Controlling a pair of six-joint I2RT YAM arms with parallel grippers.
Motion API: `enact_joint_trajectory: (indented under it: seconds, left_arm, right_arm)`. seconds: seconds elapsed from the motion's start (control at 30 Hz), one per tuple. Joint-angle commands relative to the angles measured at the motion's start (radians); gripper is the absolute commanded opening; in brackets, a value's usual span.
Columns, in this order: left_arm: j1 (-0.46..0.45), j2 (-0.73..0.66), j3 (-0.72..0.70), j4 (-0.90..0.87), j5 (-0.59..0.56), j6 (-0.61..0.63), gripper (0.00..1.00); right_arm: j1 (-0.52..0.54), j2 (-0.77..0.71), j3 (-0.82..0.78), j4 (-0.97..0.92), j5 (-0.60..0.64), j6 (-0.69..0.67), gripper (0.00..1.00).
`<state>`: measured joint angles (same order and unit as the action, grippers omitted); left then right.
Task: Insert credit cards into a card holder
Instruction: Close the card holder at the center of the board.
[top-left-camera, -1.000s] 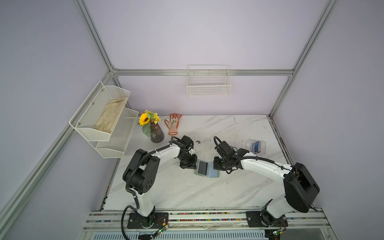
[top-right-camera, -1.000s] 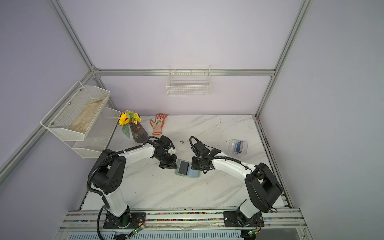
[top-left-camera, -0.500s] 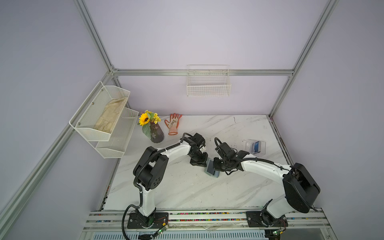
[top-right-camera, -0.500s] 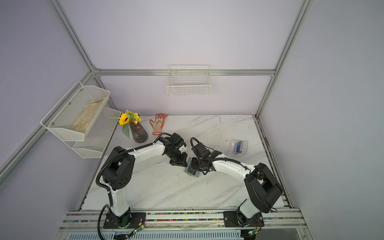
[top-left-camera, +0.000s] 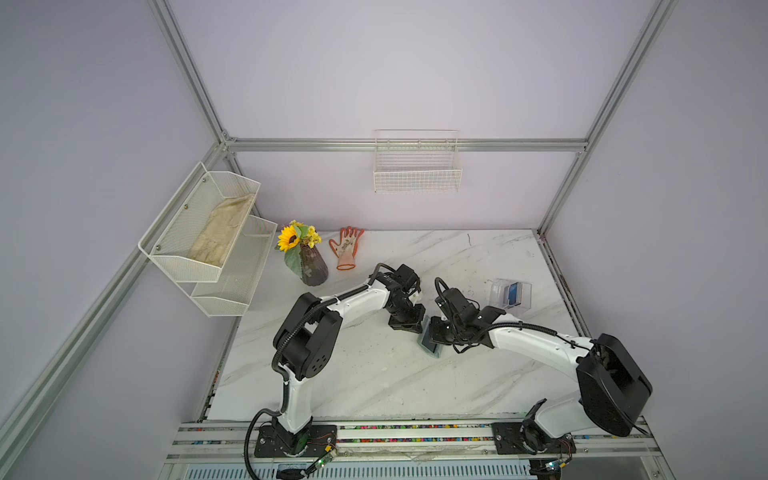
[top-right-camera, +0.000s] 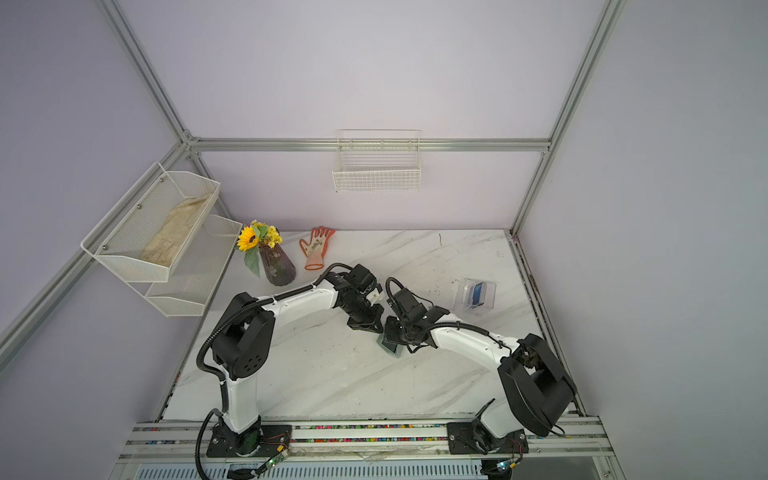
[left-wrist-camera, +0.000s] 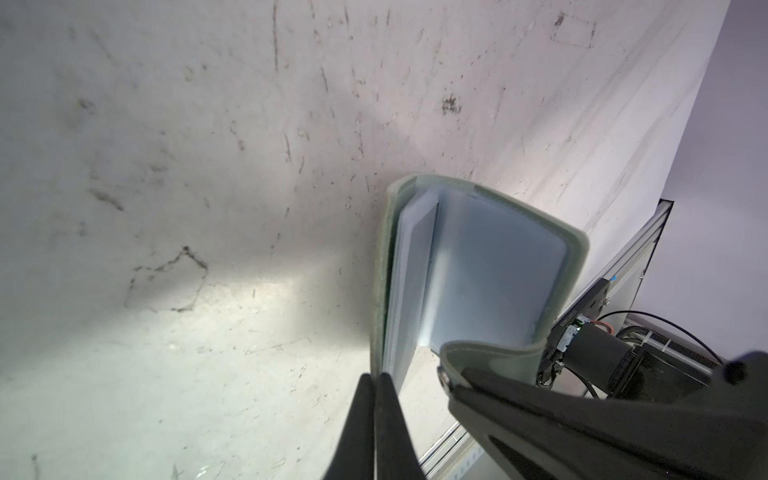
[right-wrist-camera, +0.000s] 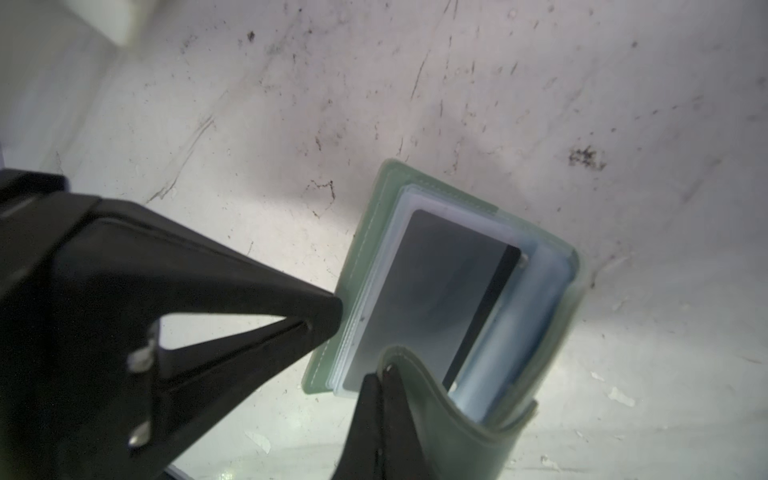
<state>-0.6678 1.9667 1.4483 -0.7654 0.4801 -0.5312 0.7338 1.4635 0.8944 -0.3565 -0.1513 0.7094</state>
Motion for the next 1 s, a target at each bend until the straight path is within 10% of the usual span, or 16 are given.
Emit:
enact_joint_trajectory:
  seconds: [0.0, 0.43, 0.97]
  left_arm:
    - [0.021, -0.071, 0.037, -0.024, -0.027, 0.003, 0.0]
    - [0.187, -0.259, -0.103, -0.096, -0.087, 0.015, 0.0]
    - [0.121, -0.049, -0.045, -0.077, -0.056, 0.025, 0.0]
  right_arm:
    - [-0.004, -0.03, 0.04, 0.007, -0.016, 0.0, 0.01]
    - [-0.006, 0.189, 0.186, 0.103, -0.105, -0.043, 0.0]
    - [-0.014, 0.21, 0.119, 0.178, -0.118, -0.016, 0.01]
